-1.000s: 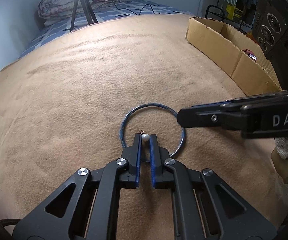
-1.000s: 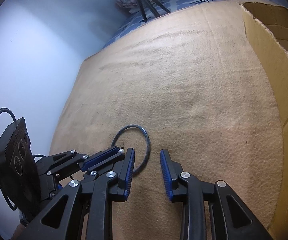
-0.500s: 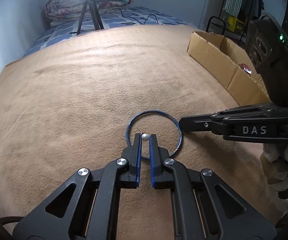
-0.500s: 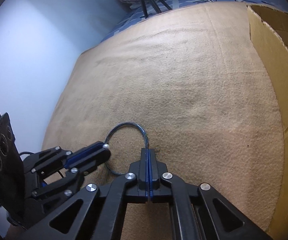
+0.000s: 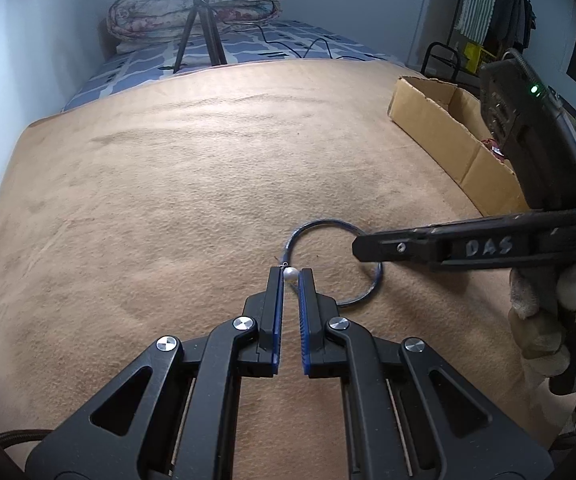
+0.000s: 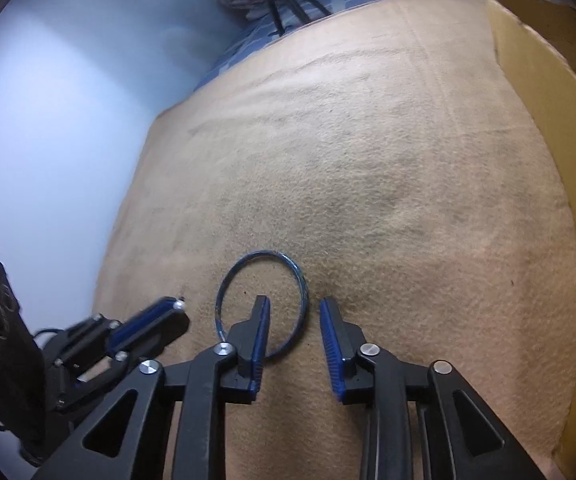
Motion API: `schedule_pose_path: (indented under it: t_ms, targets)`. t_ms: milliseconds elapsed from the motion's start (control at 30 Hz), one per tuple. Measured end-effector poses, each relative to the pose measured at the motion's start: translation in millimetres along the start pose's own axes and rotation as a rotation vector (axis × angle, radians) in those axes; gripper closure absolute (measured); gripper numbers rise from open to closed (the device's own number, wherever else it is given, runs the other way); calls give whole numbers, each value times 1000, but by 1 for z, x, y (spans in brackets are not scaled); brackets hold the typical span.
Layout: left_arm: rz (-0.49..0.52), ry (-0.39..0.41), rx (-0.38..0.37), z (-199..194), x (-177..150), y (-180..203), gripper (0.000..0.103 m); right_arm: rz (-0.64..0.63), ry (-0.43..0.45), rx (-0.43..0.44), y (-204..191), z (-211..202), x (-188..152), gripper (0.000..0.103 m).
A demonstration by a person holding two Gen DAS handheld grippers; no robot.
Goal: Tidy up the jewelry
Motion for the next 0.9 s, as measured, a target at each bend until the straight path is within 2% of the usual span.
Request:
schedule_pose_path:
  t_ms: [67, 200, 400, 567, 900]
  targets:
    - [-7, 0, 3, -1, -1, -2, 98, -46, -4, -32, -4, 6, 0, 96]
    - [-23, 5, 15, -6, -2, -8, 98, -167, -1, -109, -16, 9, 0, 101]
    - [-20, 29, 17, -22, 1, -4, 98, -267, 59, -170, -28, -12, -5, 102]
    - [-2, 54, 17, -37, 8, 7, 98, -312, 133, -203, -27, -48, -13, 102]
    - [50, 103, -31, -62, 26, 53, 98, -347, 259, -237, -17, -126, -21, 102]
Point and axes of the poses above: each gripper's, at about its wrist camera, not at the fingertips, and z roughly the way its jaws point, y to its right, x to its top, the point moved 7 cm from there along z, roughly the way its jaws point, and after that the axes turned 5 degrees about -x, right-handed, at the moved point
